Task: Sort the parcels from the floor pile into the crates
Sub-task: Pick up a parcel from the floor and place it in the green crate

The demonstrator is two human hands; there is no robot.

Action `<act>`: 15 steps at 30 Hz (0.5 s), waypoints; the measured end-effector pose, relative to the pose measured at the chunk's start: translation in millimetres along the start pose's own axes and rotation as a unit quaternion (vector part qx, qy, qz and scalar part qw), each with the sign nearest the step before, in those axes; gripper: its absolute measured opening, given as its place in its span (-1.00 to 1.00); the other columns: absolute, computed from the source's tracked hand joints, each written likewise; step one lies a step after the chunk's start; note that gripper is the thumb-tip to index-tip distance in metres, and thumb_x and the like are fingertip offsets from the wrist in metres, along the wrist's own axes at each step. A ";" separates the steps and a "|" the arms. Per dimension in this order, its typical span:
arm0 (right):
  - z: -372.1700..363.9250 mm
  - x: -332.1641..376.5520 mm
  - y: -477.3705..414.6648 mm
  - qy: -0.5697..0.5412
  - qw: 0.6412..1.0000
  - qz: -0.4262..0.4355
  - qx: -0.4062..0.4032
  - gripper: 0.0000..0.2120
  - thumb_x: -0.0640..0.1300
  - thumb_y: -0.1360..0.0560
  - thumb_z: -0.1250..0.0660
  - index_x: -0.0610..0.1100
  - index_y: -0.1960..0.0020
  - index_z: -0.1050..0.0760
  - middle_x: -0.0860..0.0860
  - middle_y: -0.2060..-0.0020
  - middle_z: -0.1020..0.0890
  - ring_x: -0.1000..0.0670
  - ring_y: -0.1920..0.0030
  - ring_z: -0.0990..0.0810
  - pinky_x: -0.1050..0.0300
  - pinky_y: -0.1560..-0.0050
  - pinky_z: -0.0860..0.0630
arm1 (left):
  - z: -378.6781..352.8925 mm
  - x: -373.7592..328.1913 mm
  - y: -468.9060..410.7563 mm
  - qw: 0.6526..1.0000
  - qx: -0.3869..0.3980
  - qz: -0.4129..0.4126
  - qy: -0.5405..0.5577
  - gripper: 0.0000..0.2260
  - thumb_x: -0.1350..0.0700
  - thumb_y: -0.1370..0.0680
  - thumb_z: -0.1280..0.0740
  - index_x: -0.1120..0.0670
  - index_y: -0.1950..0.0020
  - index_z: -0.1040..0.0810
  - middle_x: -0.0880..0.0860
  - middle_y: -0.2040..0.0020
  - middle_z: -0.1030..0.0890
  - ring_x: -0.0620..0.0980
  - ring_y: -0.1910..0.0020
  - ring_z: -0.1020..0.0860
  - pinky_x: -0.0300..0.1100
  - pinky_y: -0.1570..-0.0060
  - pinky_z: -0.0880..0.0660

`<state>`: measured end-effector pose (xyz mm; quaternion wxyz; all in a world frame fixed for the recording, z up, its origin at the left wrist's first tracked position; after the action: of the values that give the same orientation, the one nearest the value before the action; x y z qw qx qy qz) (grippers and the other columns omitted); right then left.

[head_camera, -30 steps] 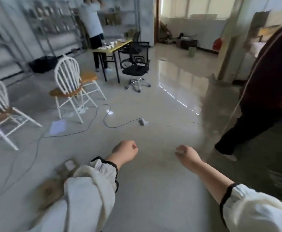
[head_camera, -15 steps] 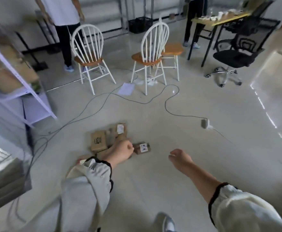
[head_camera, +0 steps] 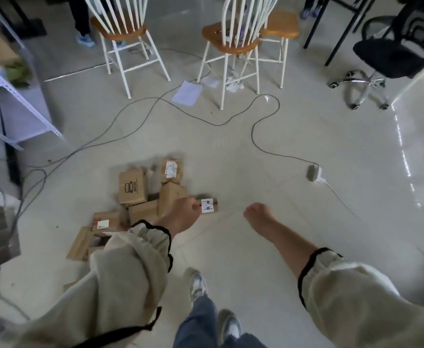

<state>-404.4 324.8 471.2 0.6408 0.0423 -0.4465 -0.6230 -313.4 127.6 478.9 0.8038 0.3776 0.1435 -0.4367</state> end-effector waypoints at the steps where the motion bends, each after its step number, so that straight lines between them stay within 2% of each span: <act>1: -4.0 2.9 -16.3 0.003 1.000 0.001 0.010 -0.86 -0.21 -0.49 -0.21 -0.17 0.12 -0.54 -0.09 0.21 -0.52 -0.03 0.16 -0.46 0.18 0.16 -0.34 | 0.3 3.2 -15.6 1.000 0.001 0.002 0.005 -0.78 0.17 -0.54 -0.16 0.33 0.11 -0.45 0.29 0.16 -0.54 0.25 0.19 -0.50 -0.18 0.36 -0.26; 3: -11.9 7.6 -48.0 0.023 0.999 -0.003 0.026 -0.76 -0.17 -0.54 -0.18 -0.19 -0.12 -0.54 -0.14 0.02 -0.57 -0.06 0.02 -0.52 0.22 0.06 -0.34 | -3.7 7.1 -45.9 1.000 0.001 0.005 0.004 -0.80 0.16 -0.54 -0.16 0.23 0.18 -0.50 0.18 0.25 -0.54 0.19 0.23 -0.52 -0.18 0.34 -0.30; 4: -17.3 8.5 -62.8 0.026 0.999 -0.008 0.034 -0.74 -0.16 -0.55 -0.17 -0.19 -0.16 -0.53 -0.15 -0.05 -0.59 -0.09 -0.05 -0.54 0.23 0.05 -0.34 | -9.5 9.9 -60.5 1.000 0.003 0.007 0.008 -0.81 0.15 -0.53 -0.16 0.13 0.26 -0.47 0.15 0.26 -0.54 0.20 0.22 -0.52 -0.16 0.32 -0.34; 6: -32.1 8.8 -94.6 0.024 0.999 -0.009 0.048 -0.76 -0.17 -0.53 -0.18 -0.21 -0.09 -0.55 -0.17 -0.02 -0.60 -0.14 -0.07 -0.56 0.24 0.09 -0.34 | -24.8 19.6 -91.9 0.999 0.010 0.026 0.021 -0.84 0.15 -0.52 -0.19 0.04 0.25 -0.45 0.19 0.16 -0.57 0.23 0.10 -0.54 -0.06 0.17 -0.45; 7: -40.2 6.1 -111.5 0.019 0.999 -0.008 0.048 -0.81 -0.19 -0.51 -0.19 -0.19 0.01 -0.56 -0.17 0.06 -0.59 -0.13 0.00 -0.55 0.23 0.13 -0.33 | -36.0 27.5 -108.2 0.999 0.021 0.044 0.015 -0.88 0.13 -0.52 -0.20 0.07 0.16 -0.51 0.19 0.09 -0.59 0.20 0.04 -0.54 -0.05 0.07 -0.47; 9: -56.2 -1.3 -150.0 -0.010 0.999 -0.016 0.041 -0.88 -0.20 -0.48 -0.22 -0.11 0.21 -0.48 -0.09 0.24 -0.53 -0.07 0.14 -0.48 0.20 0.22 -0.30 | -60.2 48.1 -146.0 0.997 0.024 0.070 0.002 -0.82 0.09 -0.52 -0.21 0.10 -0.02 -0.56 0.15 -0.04 -0.61 0.15 -0.05 -0.53 -0.07 -0.03 -0.44; 12: -87.7 -25.7 -226.1 -0.012 0.999 -0.008 0.034 -0.81 -0.24 -0.45 -0.22 -0.12 0.34 -0.38 -0.01 0.37 -0.44 -0.04 0.21 -0.41 0.18 0.32 -0.27 | -111.2 82.3 -217.3 0.997 0.024 0.068 -0.012 -0.78 0.10 -0.54 -0.20 0.11 -0.11 -0.56 0.14 -0.10 -0.60 0.16 -0.11 -0.51 -0.09 -0.07 -0.40; 15: -131.7 -62.8 -309.6 -0.002 0.999 0.009 0.031 -0.86 -0.23 -0.47 -0.21 -0.11 0.26 -0.41 -0.07 0.25 -0.46 -0.04 0.20 -0.41 0.19 0.21 -0.30 | -170.3 123.9 -293.6 0.998 0.009 0.059 -0.007 -0.84 0.17 -0.55 -0.17 0.14 0.02 -0.54 0.19 0.01 -0.60 0.21 0.00 -0.53 -0.08 0.04 -0.40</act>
<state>-546.6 243.1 170.8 0.6442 0.0565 -0.4670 -0.6031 -462.9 80.9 153.2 0.8258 0.3895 0.1115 -0.3923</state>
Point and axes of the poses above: each hand's wrist, its own y-axis away from the middle knuckle, its own z-axis out of the back of the hand, x = y × z, the point moved 3 cm from there along -y, towards the middle knuckle
